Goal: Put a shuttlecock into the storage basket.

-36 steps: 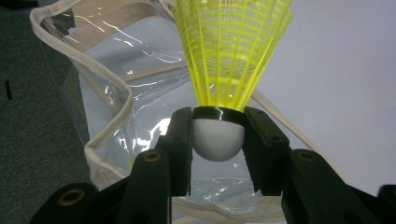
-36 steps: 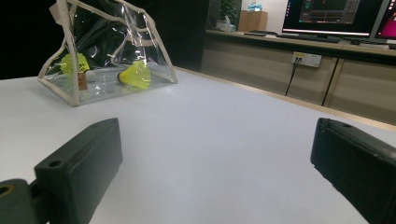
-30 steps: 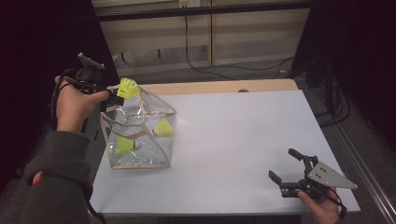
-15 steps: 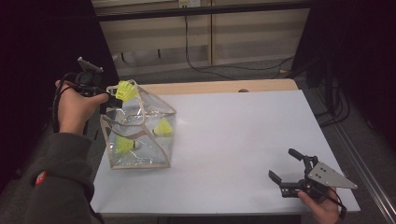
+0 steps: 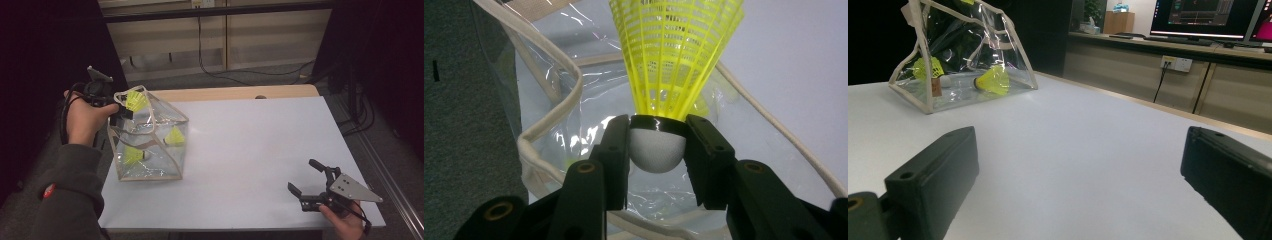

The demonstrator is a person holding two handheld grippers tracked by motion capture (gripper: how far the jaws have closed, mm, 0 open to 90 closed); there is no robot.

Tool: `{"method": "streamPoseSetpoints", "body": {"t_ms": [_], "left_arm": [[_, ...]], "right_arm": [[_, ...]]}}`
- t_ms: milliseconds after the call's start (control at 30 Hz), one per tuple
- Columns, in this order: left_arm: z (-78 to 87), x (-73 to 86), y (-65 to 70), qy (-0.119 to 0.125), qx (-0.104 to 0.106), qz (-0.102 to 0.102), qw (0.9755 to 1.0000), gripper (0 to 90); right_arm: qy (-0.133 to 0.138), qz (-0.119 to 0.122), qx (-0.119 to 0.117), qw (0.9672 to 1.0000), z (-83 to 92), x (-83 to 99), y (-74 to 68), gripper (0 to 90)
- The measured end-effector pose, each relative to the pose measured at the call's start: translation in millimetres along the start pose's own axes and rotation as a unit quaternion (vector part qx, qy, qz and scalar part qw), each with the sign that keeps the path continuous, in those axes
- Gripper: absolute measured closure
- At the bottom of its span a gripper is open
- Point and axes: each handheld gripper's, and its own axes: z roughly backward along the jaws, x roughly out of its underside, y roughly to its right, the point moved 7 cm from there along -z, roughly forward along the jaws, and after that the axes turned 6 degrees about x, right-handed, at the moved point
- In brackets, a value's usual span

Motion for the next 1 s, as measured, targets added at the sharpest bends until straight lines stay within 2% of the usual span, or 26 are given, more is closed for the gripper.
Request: {"method": "streamPoseSetpoints", "body": {"t_ms": [300, 533, 600, 667, 700, 733, 900, 1000], "left_arm": [[1.0, 0.8, 2.2, 0.001, 0.004, -0.011, 0.9999, 54.5], [4.1, 1.1, 10.3, 0.022, 0.034, -0.021, 0.999, 50.4], [5.2, 2.3, 13.0, 0.02, 0.041, -0.029, 0.9985, 49.6], [6.2, 3.3, 17.9, 0.022, 0.057, -0.04, 0.9973, 47.8], [6.4, 3.5, 19.7, 0.026, 0.061, -0.039, 0.997, 47.3], [7.3, 4.9, 21.4, 0.022, 0.068, -0.048, 0.9963, 46.9], [9.2, 9.4, 26.7, 0.021, 0.084, -0.063, 0.9942, 42.9], [10.7, 12.7, 29.7, 0.023, 0.103, -0.069, 0.992, 41.2]], "right_arm": [[0.0, 0.0, 0.0, 1.0, 0.0, -0.1, 0.2, 1.9], [0.0, -0.003, 0.001, 1.0, 0.4, -0.4, 0.6, 1.9], [0.0, -0.001, 0.001, 1.0, 0.4, -0.5, 0.7, 1.9], [0.001, -0.002, 0.001, 1.0, 0.5, -0.8, 0.3, 1.9], [0.001, -0.001, 0.002, 1.0, 0.5, -0.9, 0.7, 1.9], [0.0, -0.001, 0.002, 1.0, 0.6, -0.8, 1.0, 1.9], [0.001, -0.001, 0.002, 1.0, 0.6, -1.1, 0.5, 1.9], [0.001, 0.0, 0.002, 1.0, 0.6, -1.1, 0.4, 1.8]]}}
